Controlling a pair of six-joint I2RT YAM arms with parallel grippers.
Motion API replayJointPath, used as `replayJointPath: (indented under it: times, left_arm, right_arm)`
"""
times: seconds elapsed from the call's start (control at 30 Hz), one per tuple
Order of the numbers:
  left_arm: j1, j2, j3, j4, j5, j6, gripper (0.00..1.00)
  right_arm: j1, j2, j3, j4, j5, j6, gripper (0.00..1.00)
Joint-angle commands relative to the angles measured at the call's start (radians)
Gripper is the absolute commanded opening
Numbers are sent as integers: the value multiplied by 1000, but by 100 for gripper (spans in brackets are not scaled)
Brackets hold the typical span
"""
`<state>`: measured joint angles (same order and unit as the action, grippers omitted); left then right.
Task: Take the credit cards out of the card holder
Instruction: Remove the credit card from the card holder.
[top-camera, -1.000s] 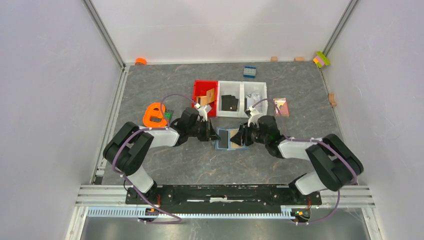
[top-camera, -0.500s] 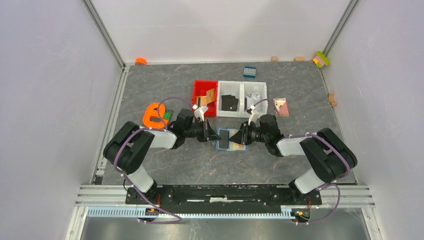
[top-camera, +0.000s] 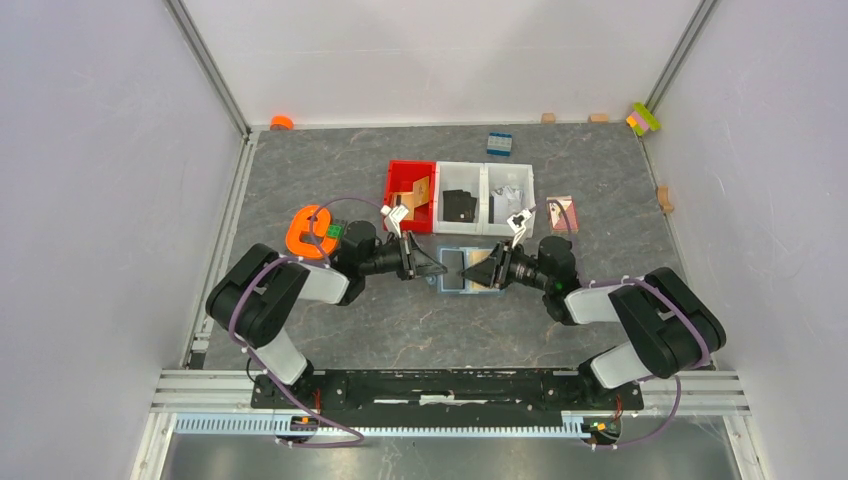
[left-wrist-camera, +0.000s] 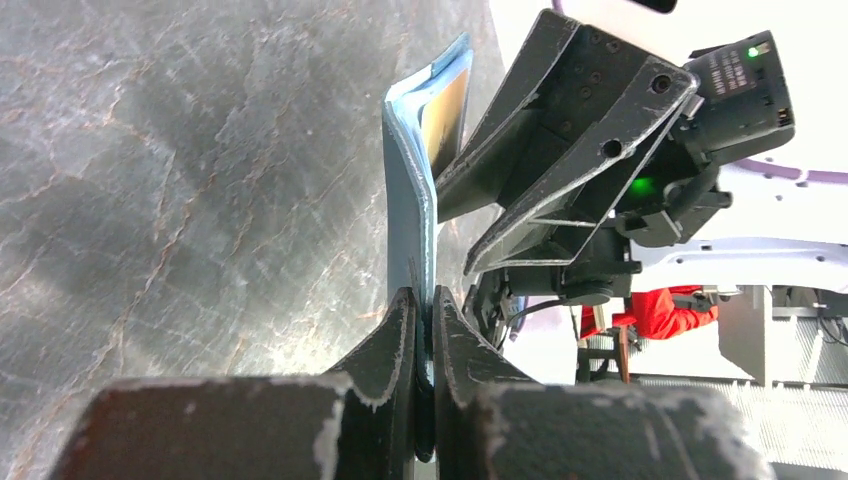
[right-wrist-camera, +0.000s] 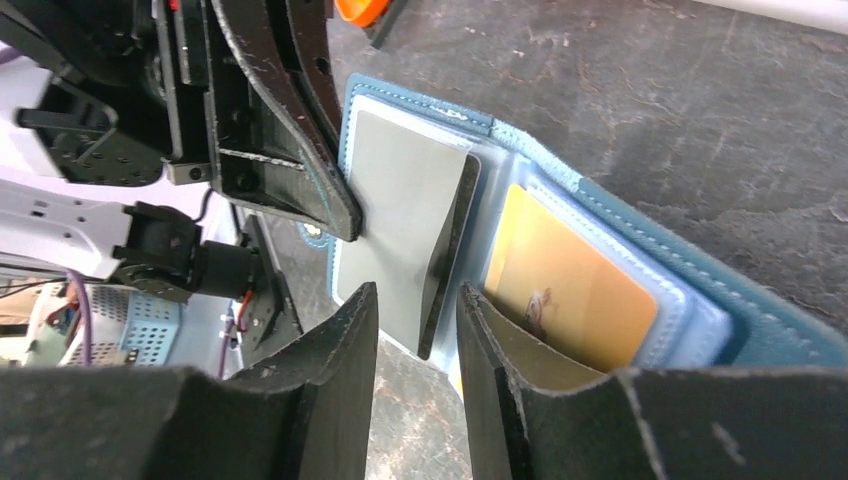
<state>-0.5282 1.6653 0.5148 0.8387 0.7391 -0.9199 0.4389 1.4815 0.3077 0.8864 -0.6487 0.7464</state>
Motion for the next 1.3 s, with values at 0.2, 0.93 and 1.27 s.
replayJointPath:
  times: [0.2, 0.93, 1.27]
  left_arm:
    - [6, 34, -5, 256, 87, -132, 2]
    - [19, 58, -29, 412, 109, -200, 2]
    - [17, 105, -31, 568, 139, -288, 2]
  right_arm:
    - [-8, 72, -34, 356, -115, 196, 37]
    - [-37, 125, -96, 721, -136, 392, 13]
    - [-57, 52, -85, 433, -78, 235, 19]
